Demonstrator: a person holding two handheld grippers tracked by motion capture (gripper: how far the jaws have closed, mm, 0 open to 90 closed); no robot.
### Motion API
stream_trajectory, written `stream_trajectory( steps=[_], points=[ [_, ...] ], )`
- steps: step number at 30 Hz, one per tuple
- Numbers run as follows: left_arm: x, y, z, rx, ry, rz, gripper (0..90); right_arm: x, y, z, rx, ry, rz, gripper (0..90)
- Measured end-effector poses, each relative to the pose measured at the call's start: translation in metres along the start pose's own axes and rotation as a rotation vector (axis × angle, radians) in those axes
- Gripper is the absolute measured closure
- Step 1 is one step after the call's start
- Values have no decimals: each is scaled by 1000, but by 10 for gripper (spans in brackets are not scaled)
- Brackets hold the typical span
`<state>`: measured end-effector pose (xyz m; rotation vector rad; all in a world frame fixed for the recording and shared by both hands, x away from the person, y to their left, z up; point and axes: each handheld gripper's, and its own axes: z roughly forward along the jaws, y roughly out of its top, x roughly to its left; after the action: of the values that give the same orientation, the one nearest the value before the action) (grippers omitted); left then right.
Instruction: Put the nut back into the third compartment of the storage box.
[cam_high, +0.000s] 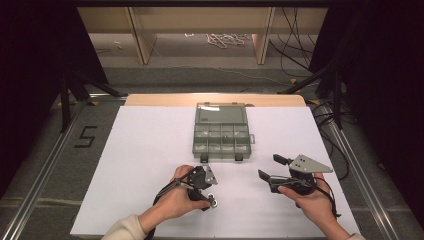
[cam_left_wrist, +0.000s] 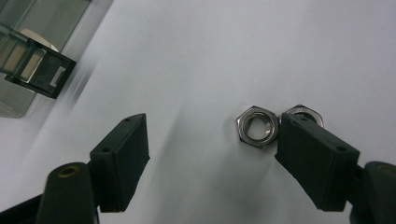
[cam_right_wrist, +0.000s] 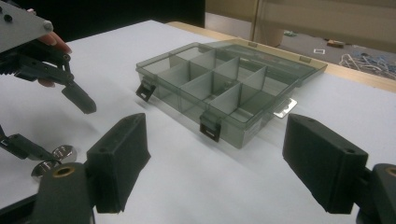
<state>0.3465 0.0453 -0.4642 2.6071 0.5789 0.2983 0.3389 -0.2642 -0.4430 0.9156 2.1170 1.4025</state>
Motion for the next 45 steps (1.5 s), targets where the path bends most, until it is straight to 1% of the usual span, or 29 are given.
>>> stream_trajectory(
  steps=[2,4,5,7,9,10,12,15,16,18,19,20,21,22,23,25,26,29,30,31,32,33,34,35,36,37,38,45],
  points=[
    [0,0,1,-1,-2,-8,241,0,0,0,1,0,0,231],
    [1,0,1,1,-1,-2,237,0,0,0,1,0,0,231],
    [0,0,1,1,-1,-7,235,0,0,0,2,3,1,231],
    [0,1,0,6,6,8,247,0,0,0,3,3,1,231],
    [-1,2,1,9,9,11,241,0,0,0,4,0,-1,231],
    [-1,3,1,13,8,21,247,0,0,0,4,0,-2,231],
    [-1,3,2,24,26,32,265,0,0,0,4,-1,-2,231],
    [0,2,4,29,16,10,274,0,0,0,4,-1,-1,231],
    [1,2,5,29,8,20,278,0,0,0,4,0,-2,231],
    [1,3,6,29,10,16,279,0,0,0,2,2,2,231],
    [1,3,7,30,1,7,283,0,-1,3,-28,8,2,231],
    [1,3,8,35,-1,13,288,0,-1,3,-27,9,3,231],
    [1,3,8,34,3,3,288,0,-1,4,-35,12,6,231],
    [1,3,8,36,-8,6,290,0,-1,4,-34,12,6,231],
    [2,4,8,37,-19,8,304,0,-1,3,-22,7,1,230],
    [1,4,8,39,-21,6,322,1,-1,2,-1,18,20,231],
    [2,4,8,41,-24,18,334,1,-1,2,-2,17,20,231],
    [3,6,8,56,-45,28,375,1,-1,2,-2,16,19,231],
    [4,7,8,69,-53,41,389,1,-1,2,-2,17,20,231],
    [2,8,8,65,-69,21,414,1,-1,2,-1,17,21,231],
    [4,9,7,94,-83,56,452,1,-1,3,-14,11,20,231],
    [4,10,7,99,-94,64,482,1,-1,3,-11,13,20,231],
    [2,11,8,89,-97,46,505,1,-1,3,-18,9,10,231],
    [3,12,7,112,-106,77,531,1,-1,2,-2,16,20,231],
    [3,13,7,117,-112,84,556,1,-1,2,-2,16,21,231],
    [3,13,7,115,-116,78,579,1,-1,2,-3,16,21,231],
    [2,13,7,118,-126,81,602,1,-1,2,-4,15,22,231],
    [0,15,7,134,-135,89,681,1,-1,2,-3,17,20,231]
  ],
)
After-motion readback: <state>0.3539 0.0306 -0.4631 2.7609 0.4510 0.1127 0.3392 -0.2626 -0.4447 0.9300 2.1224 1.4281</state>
